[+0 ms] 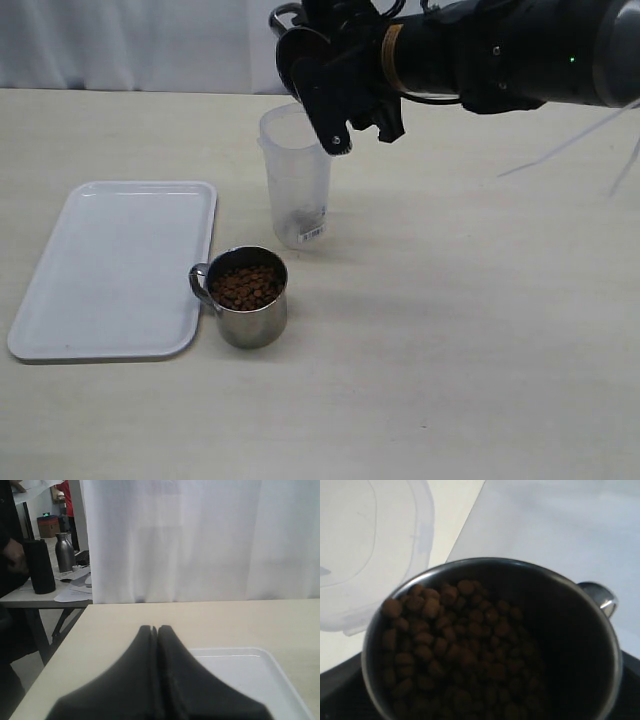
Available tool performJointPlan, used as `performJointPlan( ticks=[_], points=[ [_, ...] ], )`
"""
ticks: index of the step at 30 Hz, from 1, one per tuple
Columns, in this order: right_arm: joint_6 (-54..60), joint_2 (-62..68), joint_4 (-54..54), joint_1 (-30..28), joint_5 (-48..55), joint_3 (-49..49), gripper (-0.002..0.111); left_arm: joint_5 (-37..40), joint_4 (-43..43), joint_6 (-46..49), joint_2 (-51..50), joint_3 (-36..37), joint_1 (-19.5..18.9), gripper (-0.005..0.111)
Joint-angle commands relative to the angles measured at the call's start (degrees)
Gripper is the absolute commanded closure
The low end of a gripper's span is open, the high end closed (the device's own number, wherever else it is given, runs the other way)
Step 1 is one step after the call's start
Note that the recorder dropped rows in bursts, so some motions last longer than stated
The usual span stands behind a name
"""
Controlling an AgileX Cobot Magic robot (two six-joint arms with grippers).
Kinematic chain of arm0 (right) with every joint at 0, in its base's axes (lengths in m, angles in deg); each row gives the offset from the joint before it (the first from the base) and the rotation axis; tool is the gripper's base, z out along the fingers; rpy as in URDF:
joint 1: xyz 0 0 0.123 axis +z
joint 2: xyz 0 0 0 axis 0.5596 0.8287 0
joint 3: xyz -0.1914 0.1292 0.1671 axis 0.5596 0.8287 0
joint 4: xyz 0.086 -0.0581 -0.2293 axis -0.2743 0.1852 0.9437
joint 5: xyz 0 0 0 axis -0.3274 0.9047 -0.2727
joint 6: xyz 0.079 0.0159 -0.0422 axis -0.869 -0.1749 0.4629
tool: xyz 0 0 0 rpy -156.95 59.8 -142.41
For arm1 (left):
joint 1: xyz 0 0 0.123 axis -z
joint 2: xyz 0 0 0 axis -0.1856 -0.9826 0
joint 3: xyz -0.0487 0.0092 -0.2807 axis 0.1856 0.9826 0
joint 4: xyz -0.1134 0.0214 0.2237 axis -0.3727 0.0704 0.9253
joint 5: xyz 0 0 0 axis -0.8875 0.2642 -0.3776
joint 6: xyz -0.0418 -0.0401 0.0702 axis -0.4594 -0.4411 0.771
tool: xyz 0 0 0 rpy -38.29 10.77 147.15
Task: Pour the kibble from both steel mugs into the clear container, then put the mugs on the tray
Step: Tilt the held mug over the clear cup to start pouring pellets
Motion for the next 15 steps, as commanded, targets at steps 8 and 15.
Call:
performJointPlan(
  ticks=[8, 15],
  points=[
    [3.0, 0.0, 0.1, 0.1, 0.0, -0.6, 0.104, -0.4, 0.1, -0.3, 0.1, 0.2, 0.1, 0.107],
    [2.9, 1.4, 0.1, 0.1, 0.0, -2.7, 0.104, -0.4, 0.1, -0.3, 0.1, 0.2, 0.1, 0.107]
  ],
)
